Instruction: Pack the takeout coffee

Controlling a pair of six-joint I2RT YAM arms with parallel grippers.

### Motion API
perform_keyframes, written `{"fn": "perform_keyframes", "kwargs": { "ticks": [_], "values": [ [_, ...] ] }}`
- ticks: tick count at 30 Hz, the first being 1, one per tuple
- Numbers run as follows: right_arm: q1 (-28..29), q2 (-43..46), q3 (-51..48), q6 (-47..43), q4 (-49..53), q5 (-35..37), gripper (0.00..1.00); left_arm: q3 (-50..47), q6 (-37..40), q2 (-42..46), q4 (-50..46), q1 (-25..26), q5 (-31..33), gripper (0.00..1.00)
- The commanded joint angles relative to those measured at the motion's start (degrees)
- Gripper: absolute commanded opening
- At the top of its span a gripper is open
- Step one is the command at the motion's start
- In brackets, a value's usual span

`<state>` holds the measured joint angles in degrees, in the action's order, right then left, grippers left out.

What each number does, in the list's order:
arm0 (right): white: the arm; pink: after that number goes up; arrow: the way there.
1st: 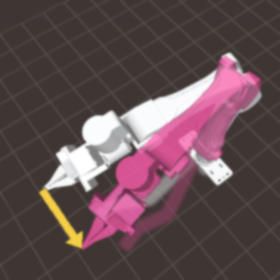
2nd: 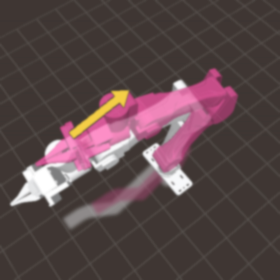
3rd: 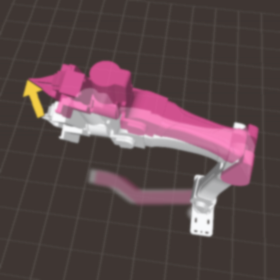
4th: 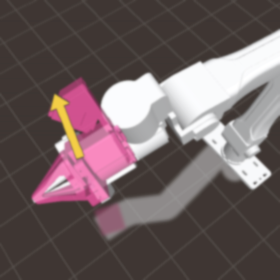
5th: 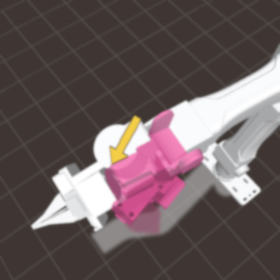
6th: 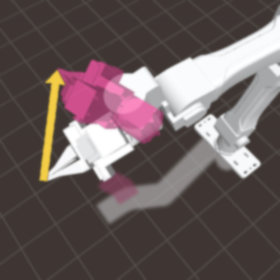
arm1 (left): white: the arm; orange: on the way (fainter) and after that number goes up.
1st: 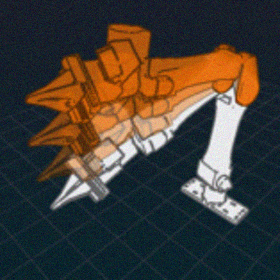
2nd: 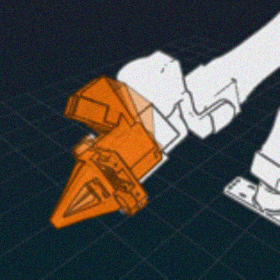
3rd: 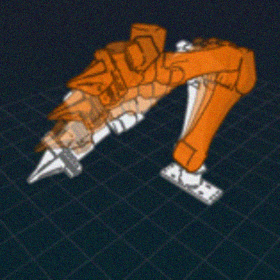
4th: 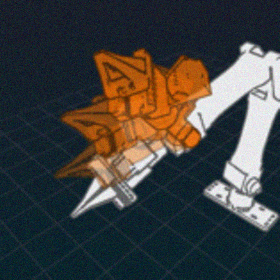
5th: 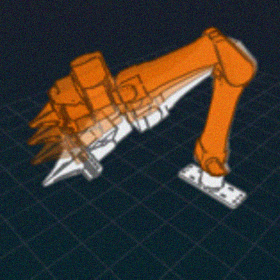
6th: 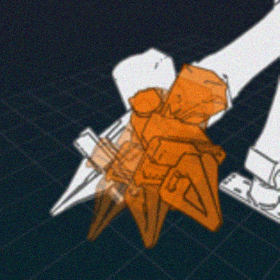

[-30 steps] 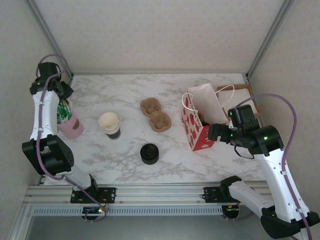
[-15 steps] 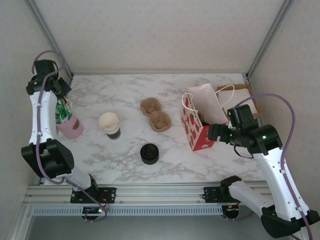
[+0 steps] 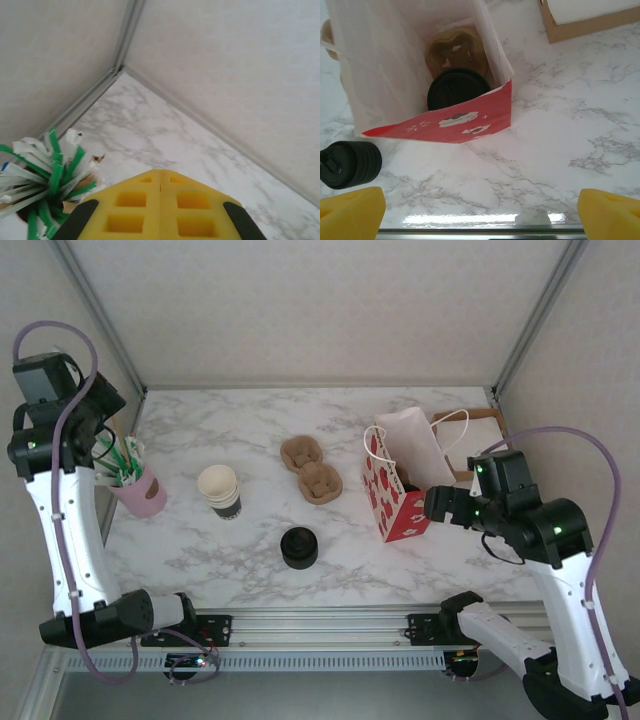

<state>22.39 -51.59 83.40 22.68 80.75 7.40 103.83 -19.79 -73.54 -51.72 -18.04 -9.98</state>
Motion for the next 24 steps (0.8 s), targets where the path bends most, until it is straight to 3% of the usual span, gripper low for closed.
{"fn": "perform_keyframes", "kwargs": {
  "ticks": [1,8,15,20,24],
  "values": [
    [0.4,0.4,2.9,-2.8,2.7,-1.0,0.99,2.6,-1.7,2.1,-1.2,0.4,-7.5,0.00],
    [0.3,0.1,4.7,-5.8,1.5,-3.1,0.99,3.3,-6.0,5.4,4.0,1.1,-20.0,0.00],
    [0.3,-1.1,6.0,-5.9,1.6,-3.7,0.99,3.5,-12.6,7.5,11.8,3.0,-28.3,0.00],
    [0.4,-2.1,7.1,-6.0,1.8,-2.8,0.99,2.2,-18.8,8.8,19.7,7.1,-29.8,0.00],
    [0.3,-3.3,8.2,-6.2,1.9,-2.4,0.99,-0.7,-22.2,8.7,26.5,15.0,-26.7,0.00]
  ]
}}
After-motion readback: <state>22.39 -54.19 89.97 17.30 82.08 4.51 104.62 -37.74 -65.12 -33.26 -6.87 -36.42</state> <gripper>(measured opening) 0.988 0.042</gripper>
